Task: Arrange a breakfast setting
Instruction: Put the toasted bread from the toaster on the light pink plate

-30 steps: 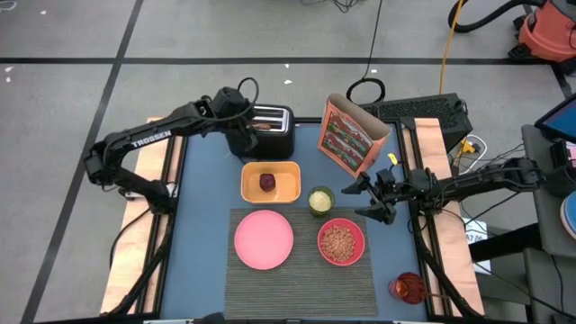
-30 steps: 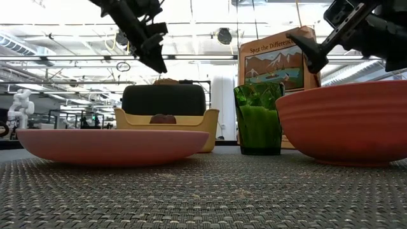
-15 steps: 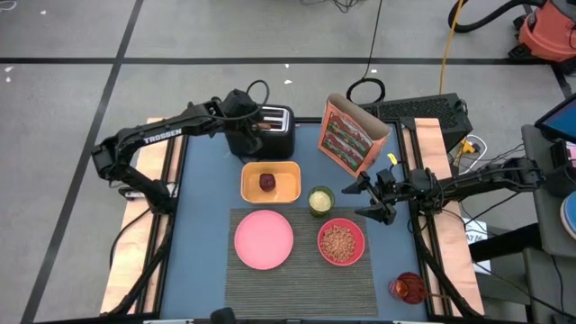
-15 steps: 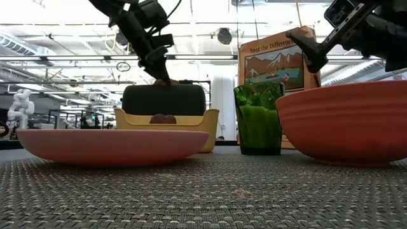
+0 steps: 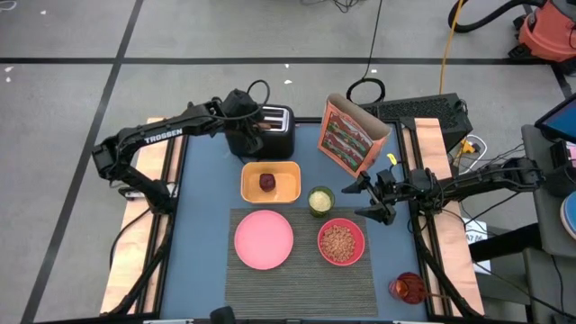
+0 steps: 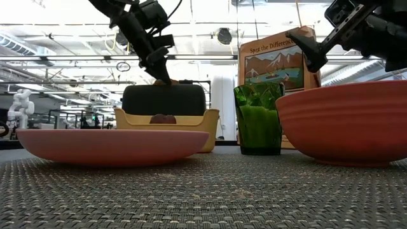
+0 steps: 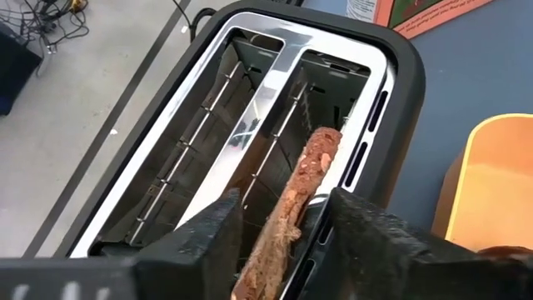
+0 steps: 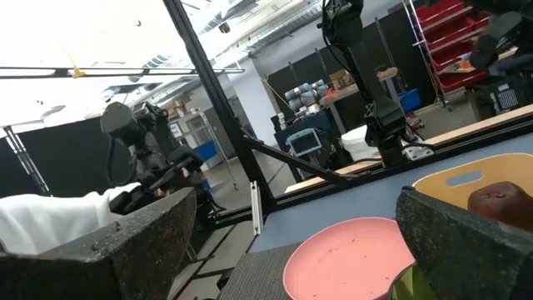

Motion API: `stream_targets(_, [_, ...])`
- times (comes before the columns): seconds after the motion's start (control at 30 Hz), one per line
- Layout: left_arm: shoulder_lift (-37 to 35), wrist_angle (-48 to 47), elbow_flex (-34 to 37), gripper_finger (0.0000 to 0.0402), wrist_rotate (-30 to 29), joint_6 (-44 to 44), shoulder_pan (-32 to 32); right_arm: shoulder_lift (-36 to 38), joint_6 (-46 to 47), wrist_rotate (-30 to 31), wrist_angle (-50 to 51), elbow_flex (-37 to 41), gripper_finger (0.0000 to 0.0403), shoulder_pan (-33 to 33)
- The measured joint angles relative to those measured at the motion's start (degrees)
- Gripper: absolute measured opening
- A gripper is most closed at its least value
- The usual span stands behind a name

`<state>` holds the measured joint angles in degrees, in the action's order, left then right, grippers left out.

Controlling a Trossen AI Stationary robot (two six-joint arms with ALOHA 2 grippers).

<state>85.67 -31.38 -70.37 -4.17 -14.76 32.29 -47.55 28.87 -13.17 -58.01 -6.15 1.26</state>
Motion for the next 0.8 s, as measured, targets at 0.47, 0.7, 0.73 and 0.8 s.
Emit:
stream_targets(0.47, [-0.02, 0.15, 0.0, 0.0098, 0.07, -0.04, -0.02, 0.0, 0.01, -0.02, 0.01, 0.0, 0.04, 0.0])
stream_targets(0.7, [-0.02, 0.07, 0.0, 0.0097, -0.28, 0.25, -0.28, 0.0, 0.01, -0.04, 0.01, 0.0, 0.04, 0.0])
stream_targets(0.73, [-0.02, 0.06, 0.0, 0.0097, -0.28, 0.37, -0.26, 0.0, 0.01, -0.05, 0.01, 0.0, 0.04, 0.0])
stream_targets(0.8, [-0.04, -0.05, 0.0, 0.0097, -0.28, 0.58, -0.28, 0.02, 0.01, -0.05, 0.01, 0.0, 0.04, 0.0])
